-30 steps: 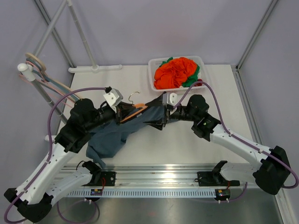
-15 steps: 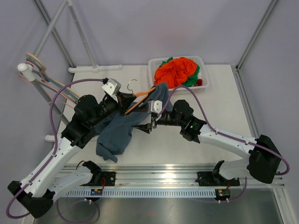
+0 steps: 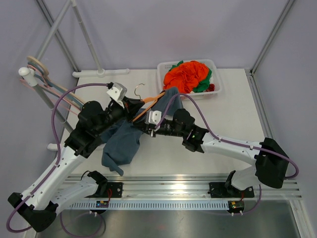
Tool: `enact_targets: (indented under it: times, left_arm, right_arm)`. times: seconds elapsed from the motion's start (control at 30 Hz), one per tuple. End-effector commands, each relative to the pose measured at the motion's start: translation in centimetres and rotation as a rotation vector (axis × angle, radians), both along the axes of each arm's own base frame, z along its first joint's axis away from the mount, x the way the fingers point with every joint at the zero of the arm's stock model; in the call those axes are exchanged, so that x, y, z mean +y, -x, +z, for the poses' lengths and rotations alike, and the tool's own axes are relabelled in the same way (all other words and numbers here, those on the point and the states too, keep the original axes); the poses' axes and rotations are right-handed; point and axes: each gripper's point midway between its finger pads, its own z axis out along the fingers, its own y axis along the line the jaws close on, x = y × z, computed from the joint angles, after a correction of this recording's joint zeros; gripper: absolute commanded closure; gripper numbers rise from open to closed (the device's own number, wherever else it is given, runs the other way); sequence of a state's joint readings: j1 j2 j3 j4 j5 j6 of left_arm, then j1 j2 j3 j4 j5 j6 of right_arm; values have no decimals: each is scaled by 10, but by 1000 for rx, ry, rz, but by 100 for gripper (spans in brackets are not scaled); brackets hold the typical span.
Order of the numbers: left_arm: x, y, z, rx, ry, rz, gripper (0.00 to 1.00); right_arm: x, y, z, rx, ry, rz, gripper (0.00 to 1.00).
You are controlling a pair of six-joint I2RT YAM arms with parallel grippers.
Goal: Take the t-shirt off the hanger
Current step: Remove the tshirt from the hanger
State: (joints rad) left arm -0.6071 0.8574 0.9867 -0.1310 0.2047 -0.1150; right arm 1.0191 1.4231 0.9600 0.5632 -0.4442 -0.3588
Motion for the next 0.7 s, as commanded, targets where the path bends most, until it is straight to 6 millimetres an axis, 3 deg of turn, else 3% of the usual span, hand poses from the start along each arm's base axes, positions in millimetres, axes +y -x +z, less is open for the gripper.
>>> enact_targets:
  times: [0.0,0.13,0.27,0.3,0.33,0.4,0.47,0.5,0.67]
  left_arm:
    - [5,8,67,-169,141,4,100]
    - [8,13,102,-269,188,-3,100]
    - [11,22,153,-384,236,-17,100]
    - [17,31,186,-436,269,-14,100]
    - [11,20,183,-394,242,-11,100]
    - [7,17,196,-382,234,-20,100]
    - [1,15,199,-370,230,-42,100]
    - [1,14,199,-367,234,-41,100]
    - [8,16,194,-380,257,-9,100]
  right_arm:
    - [4,4,45,-37,-106,-4,100]
    - [-8,8,81,-29,-196,-21,100]
    - [-28,16,147,-38,-274,-37,100]
    - [-33,17,174,-27,-274,-49,100]
    - [-35,16,188,-21,-276,-60,100]
    - [-43,12,224,-11,-287,-102,100]
    - [-42,8,238,-6,-284,-119,100]
    - [-50,6,257,-4,-302,-150,100]
    - [-66,-25,275,41,-335,-339,100]
